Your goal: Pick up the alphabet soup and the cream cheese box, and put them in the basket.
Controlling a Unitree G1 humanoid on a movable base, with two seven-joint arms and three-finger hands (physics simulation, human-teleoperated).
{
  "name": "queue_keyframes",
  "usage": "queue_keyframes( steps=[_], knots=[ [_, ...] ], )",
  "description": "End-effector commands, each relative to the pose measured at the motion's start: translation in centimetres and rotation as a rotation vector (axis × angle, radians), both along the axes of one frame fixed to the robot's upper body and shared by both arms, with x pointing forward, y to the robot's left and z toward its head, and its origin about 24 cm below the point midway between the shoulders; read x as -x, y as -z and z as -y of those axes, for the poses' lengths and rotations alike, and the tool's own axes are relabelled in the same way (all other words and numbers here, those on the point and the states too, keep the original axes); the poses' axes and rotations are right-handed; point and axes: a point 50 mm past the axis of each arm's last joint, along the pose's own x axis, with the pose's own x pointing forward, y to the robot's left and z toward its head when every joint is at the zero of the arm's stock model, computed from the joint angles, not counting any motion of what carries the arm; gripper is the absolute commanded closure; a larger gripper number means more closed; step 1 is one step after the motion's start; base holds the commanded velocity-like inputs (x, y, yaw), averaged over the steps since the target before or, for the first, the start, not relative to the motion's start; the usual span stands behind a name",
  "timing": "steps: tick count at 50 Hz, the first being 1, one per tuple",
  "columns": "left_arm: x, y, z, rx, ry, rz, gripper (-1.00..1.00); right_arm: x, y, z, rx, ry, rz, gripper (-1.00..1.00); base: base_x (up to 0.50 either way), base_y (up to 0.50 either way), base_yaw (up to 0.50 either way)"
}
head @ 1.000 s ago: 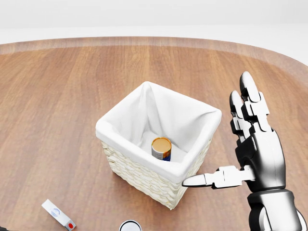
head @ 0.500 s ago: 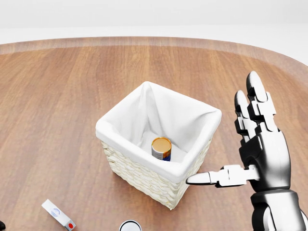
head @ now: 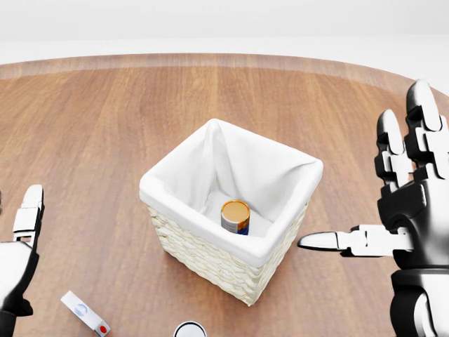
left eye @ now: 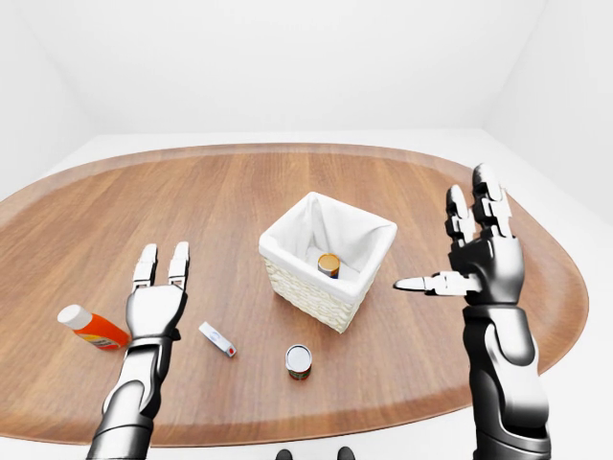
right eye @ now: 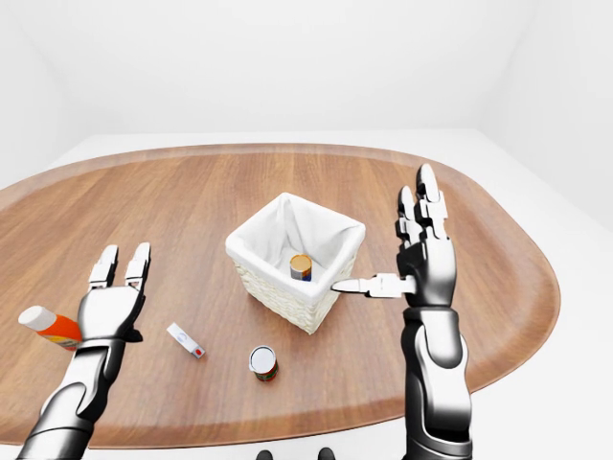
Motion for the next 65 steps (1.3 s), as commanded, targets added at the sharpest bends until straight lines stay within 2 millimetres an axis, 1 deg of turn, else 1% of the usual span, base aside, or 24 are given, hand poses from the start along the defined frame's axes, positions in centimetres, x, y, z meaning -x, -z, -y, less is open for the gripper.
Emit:
queue_keyframes(
  steps=[1, 3, 9, 12, 15, 16, 22, 26, 32, 41, 45, 48, 49, 51, 52, 55, 60, 63, 65],
  knots=[
    [-1.0, 1.9, 1.2, -0.048, 0.059, -0.056, -1.0, 0.3, -1.3, 1.4, -0.069, 0.033, 0.063, -1.0, 0.0, 0.0, 0.0],
    [-1.2, 2.9, 1.4, -0.068, 0.073, -0.092, -1.0, 0.3, -1.4, 1.6, -0.081, 0.037, 0.07, -1.0, 0.0, 0.0, 0.0],
    [-1.3, 3.8, 1.6, -0.055, 0.075, -0.14, -1.0, 0.4, -1.6, 1.8, -0.109, 0.044, 0.079, -1.0, 0.0, 0.0, 0.0],
    [-1.1, 4.8, 1.5, -0.08, 0.084, -0.201, -1.0, 0.3, -1.6, 2.0, -0.123, 0.046, 0.08, -1.0, 0.0, 0.0, 0.0],
    [-1.1, 5.0, 1.5, -0.086, 0.087, -0.219, -1.0, 0.3, -1.6, 2.1, -0.132, 0.048, 0.081, -1.0, 0.0, 0.0, 0.0],
    [-1.0, 5.5, 1.5, -0.093, 0.09, -0.246, -1.0, 0.4, -1.8, 2.2, -0.138, 0.051, 0.09, -1.0, 0.0, 0.0, 0.0],
    [-1.2, 6.0, 1.6, -0.129, 0.109, -0.291, -1.0, 0.2, -1.5, 2.3, -0.149, 0.054, 0.075, -1.0, 0.0, 0.0, 0.0],
    [-2.3, 5.5, 1.8, -0.136, 0.113, -0.29, -1.0, 0.2, -1.6, 2.4, -0.159, 0.055, 0.082, -1.0, 0.0, 0.0, 0.0],
    [-2.0, 7.0, 2.6, -0.113, 0.118, -0.371, -1.0, 0.3, -1.8, 2.7, -0.177, 0.058, 0.091, -1.0, 0.0, 0.0, 0.0],
    [-3.2, 6.9, 3.6, -0.176, 0.172, -0.414, -1.0, 0.0, -1.7, 2.9, -0.202, 0.059, 0.086, -1.0, 0.0, 0.0, 0.0],
    [-3.3, 7.1, 4.2, -0.161, 0.178, -0.419, -1.0, 0.1, -2.5, 3.4, -0.237, 0.073, 0.124, -1.0, 0.0, 0.0, 0.0],
    [-3.4, 7.2, 4.6, -0.151, 0.182, -0.421, -1.0, -0.1, -3.6, 4.5, -0.315, 0.101, 0.174, -1.0, 0.0, 0.0, 0.0],
    [-3.6, 7.1, 4.6, -0.152, 0.183, -0.421, -1.0, 0.2, -4.7, 5.1, -0.361, 0.11, 0.225, -1.0, 0.0, 0.0, 0.0],
    [-3.6, 7.1, 4.7, -0.152, 0.184, -0.422, -1.0, 0.6, -5.3, 5.7, -0.41, 0.12, 0.252, -1.0, 0.0, 0.0, 0.0],
    [-3.6, 7.2, 4.7, -0.148, 0.181, -0.43, -1.0, 0.9, -5.7, 6.4, -0.444, 0.129, 0.273, -1.0, 0.0, 0.0, 0.0],
    [-3.5, 7.4, 4.8, -0.14, 0.175, -0.456, -1.0, 0.9, -5.9, 7.2, -0.491, 0.138, 0.271, -1.0, 0.0, 0.0, 0.0],
    [-3.5, 7.6, 5.0, -0.122, 0.169, -0.482, -1.0, 0.9, -6.1, 7.4, -0.527, 0.136, 0.258, -1.0, 0.0, 0.0, 0.0],
    [-3.3, 8.1, 5.1, -0.082, 0.14, -0.55, -1.0, 0.9, -6.4, 7.6, -0.55, 0.135, 0.26, -1.0, 0.0, 0.0, 0.0],
    [-3.3, 8.2, 5.2, -0.076, 0.138, -0.566, -1.0, 0.9, -6.4, 7.6, -0.56, 0.134, 0.255, -1.0, 0.0, 0.0, 0.0]
  ],
)
